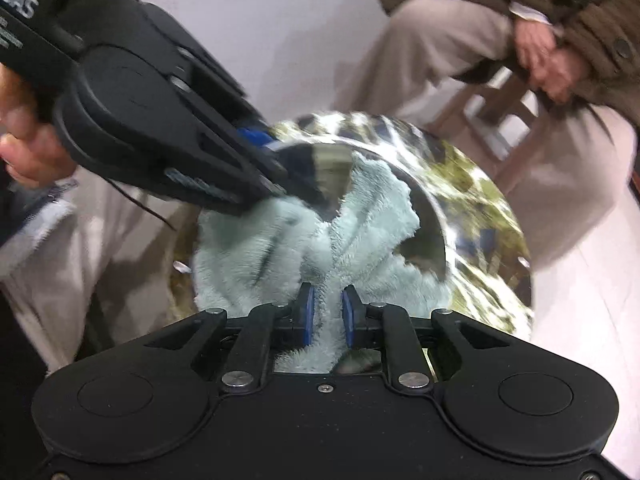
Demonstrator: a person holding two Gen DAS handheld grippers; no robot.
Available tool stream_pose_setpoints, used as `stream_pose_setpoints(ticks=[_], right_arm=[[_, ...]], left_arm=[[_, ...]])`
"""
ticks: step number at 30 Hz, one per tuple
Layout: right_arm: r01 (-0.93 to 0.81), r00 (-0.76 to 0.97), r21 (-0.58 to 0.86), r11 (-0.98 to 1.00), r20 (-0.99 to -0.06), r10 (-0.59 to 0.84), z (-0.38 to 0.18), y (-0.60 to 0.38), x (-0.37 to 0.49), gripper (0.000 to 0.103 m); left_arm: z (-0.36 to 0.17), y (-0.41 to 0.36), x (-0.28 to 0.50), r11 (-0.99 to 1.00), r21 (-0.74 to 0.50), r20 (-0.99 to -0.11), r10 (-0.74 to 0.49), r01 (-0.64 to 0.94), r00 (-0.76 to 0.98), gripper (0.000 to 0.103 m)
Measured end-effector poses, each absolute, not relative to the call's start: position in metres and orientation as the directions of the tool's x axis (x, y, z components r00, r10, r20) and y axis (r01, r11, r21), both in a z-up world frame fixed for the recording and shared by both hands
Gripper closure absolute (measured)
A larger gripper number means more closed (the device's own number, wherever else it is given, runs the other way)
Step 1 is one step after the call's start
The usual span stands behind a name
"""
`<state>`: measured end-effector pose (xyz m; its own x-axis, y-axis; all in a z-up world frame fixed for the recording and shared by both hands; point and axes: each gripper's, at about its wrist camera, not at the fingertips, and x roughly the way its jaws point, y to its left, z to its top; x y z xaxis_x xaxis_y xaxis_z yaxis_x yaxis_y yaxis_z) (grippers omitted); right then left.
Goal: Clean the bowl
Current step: 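Hold the bowl rim with the left gripper while the right gripper scrubs the bowl wall with the towel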
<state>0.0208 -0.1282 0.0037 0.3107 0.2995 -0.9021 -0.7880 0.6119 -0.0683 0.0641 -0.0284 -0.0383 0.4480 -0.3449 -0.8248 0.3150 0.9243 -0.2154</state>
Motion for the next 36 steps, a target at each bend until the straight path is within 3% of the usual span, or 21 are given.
stream_pose_setpoints(ticks=[4,17,26,36], right_arm=[[-0.768,0.364,-0.117,0.63,-0.888,0.28,0.002,-0.127,0.038,0.088],[-0.777,0.296,-0.037,0.628,-0.902,0.314,-0.001,-0.134,0.029,0.087],[-0.717,0.383,-0.097,0.69,-0.882,0.275,0.001,-0.152,0.047,0.09],[-0.628,0.373,0.059,0.776,-0.853,0.366,0.0,-0.167,0.026,0.087]], left_arm=[[-0.038,-0.029,0.063,0.925,-0.213,-0.826,-0.343,0.316,0.447,0.091],[-0.041,-0.027,0.066,0.918,-0.234,-0.82,-0.364,0.321,0.441,0.091],[-0.04,-0.027,0.068,0.92,-0.223,-0.821,-0.355,0.322,0.446,0.09],[-0.042,-0.033,0.083,0.911,-0.216,-0.814,-0.366,0.35,0.451,0.089]])
